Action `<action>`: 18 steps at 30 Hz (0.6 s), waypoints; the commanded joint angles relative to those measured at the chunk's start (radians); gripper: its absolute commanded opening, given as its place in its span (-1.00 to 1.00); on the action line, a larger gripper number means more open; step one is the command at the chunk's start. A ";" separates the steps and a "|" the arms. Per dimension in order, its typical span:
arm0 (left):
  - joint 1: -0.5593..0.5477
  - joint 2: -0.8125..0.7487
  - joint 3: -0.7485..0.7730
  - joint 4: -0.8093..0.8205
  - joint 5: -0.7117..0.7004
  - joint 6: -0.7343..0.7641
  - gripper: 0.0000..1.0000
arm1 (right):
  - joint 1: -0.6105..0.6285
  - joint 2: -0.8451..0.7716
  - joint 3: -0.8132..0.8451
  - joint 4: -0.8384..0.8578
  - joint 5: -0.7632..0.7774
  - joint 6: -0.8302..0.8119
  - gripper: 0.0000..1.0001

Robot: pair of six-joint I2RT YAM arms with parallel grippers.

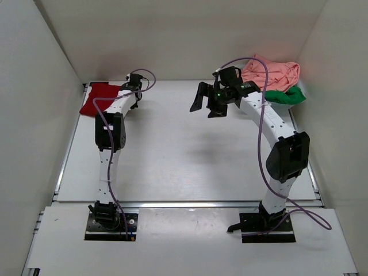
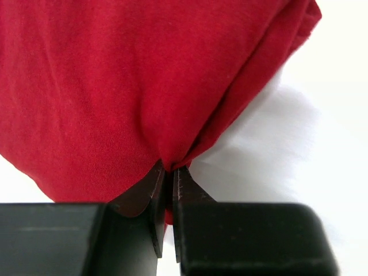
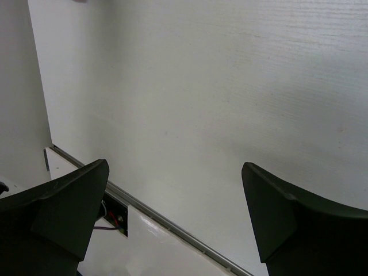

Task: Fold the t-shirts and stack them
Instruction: Put the neatly folded tshirt into the corner of the board with the left arm

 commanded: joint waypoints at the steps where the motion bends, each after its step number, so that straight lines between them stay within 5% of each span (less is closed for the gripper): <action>1: 0.056 0.024 0.058 -0.016 0.044 -0.028 -0.71 | 0.004 0.013 0.043 -0.011 -0.014 -0.012 0.96; 18: 0.070 0.095 0.250 0.024 0.221 -0.122 -0.51 | 0.059 0.033 0.026 0.002 -0.023 0.013 0.96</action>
